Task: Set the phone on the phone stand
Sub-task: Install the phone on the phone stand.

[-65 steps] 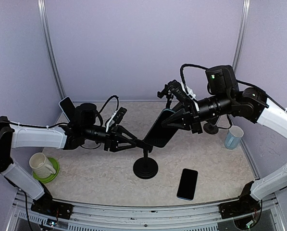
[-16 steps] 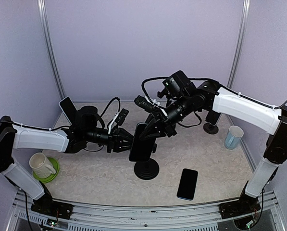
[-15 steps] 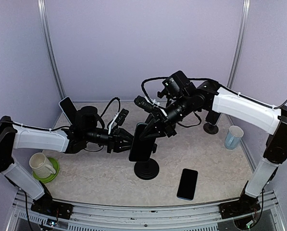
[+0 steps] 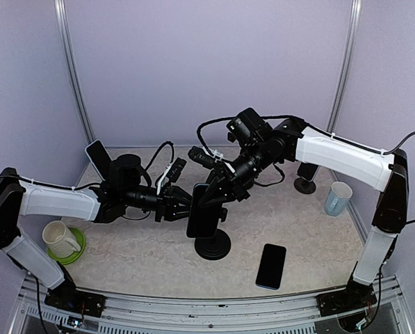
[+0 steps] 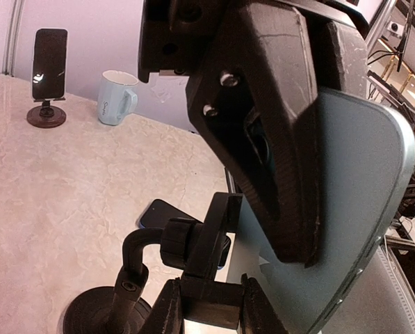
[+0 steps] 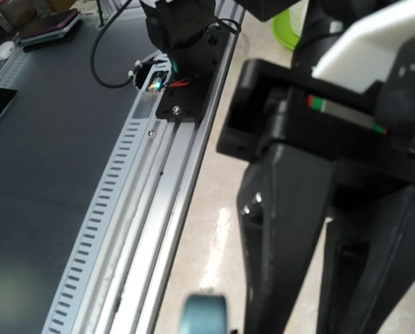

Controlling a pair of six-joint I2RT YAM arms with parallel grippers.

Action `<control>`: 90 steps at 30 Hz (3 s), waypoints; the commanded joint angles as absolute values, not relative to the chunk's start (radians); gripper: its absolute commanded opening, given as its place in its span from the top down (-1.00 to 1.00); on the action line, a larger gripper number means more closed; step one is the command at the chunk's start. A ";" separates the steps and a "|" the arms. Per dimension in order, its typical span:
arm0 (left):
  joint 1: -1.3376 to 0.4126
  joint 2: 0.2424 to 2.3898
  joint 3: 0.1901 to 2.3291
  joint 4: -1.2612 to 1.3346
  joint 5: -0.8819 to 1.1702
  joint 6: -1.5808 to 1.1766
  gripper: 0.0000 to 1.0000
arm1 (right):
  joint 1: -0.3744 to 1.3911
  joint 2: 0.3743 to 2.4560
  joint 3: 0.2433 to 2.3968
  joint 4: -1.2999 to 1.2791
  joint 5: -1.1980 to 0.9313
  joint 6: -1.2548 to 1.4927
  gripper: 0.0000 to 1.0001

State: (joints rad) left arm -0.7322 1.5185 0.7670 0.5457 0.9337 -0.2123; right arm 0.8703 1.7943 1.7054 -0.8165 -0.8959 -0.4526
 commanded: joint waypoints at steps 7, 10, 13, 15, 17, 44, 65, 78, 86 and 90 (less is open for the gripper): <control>-0.741 1.485 0.749 0.520 0.925 -0.179 0.89 | 0.860 1.752 1.681 -0.815 -0.862 -0.462 1.00; -0.741 1.482 0.749 0.519 0.924 -0.178 0.89 | 0.856 1.757 1.668 -0.814 -0.861 -0.459 1.00; -0.740 1.480 0.750 0.519 0.923 -0.178 0.90 | 0.856 1.774 1.673 -0.825 -0.862 -0.457 1.00; -0.739 1.478 0.750 0.518 0.922 -0.178 0.89 | 0.856 1.780 1.673 -0.828 -0.861 -0.456 1.00; -0.739 1.475 0.747 0.515 0.918 -0.178 0.89 | 0.856 1.776 1.665 -0.822 -0.858 -0.452 1.00; -0.711 1.422 0.696 0.542 0.903 -0.186 0.90 | 0.803 1.721 1.555 -0.853 -0.693 -0.340 1.00; -0.698 1.363 0.661 0.598 0.921 -0.202 0.90 | 0.754 1.755 1.533 -0.933 -0.622 -0.326 1.00; -0.673 1.359 0.613 0.696 0.953 -0.235 0.90 | 0.726 1.763 1.503 -0.943 -0.597 -0.305 1.00; -0.672 1.371 0.607 0.723 0.982 -0.243 0.90 | 0.715 1.775 1.506 -0.945 -0.594 -0.301 1.00; -0.672 1.373 0.612 0.720 0.980 -0.246 0.90 | 0.718 1.810 1.531 -0.961 -0.601 -0.303 1.00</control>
State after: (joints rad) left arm -0.7082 1.4162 0.6281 0.6613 0.8650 -0.2382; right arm 0.8131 1.7493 1.5585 -0.7090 -0.8055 -0.2909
